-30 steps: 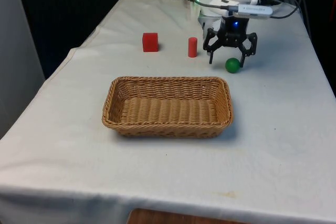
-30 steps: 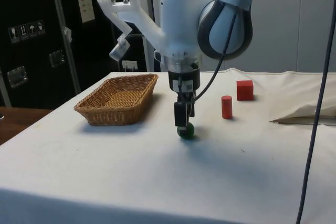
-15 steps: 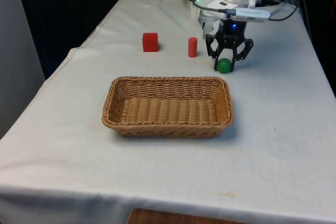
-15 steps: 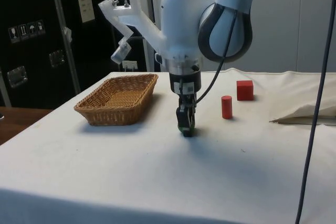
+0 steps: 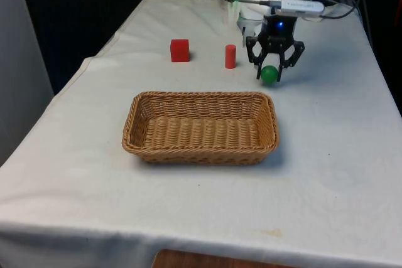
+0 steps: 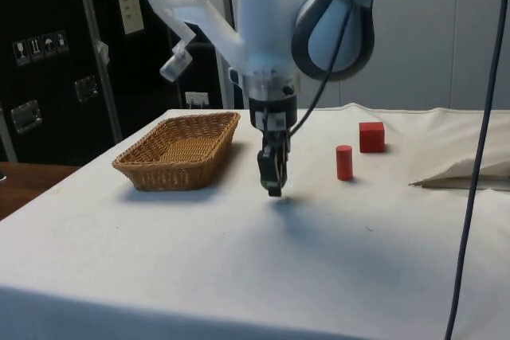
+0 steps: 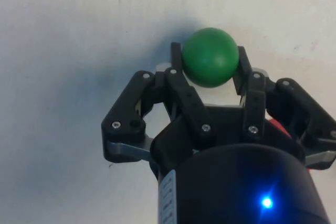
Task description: Pick up the object to the left of the cylinder and place it into the basket.
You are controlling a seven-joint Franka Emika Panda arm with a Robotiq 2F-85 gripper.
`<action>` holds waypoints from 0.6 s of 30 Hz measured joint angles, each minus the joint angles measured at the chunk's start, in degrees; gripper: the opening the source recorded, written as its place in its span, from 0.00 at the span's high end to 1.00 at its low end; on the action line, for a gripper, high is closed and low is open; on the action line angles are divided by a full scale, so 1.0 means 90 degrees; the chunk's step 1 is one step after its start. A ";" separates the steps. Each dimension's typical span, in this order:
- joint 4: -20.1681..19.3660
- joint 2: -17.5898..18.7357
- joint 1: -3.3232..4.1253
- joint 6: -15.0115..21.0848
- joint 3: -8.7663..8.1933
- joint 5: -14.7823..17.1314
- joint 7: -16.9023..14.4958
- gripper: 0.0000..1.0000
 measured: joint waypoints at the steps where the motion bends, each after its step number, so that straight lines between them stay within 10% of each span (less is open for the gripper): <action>1: 0.0013 -0.0076 0.0000 -0.0070 -0.0013 0.0000 -0.0006 1.00; 18: 0.0630 -0.0388 -0.0032 -0.0745 -0.0223 -0.0006 -0.0108 1.00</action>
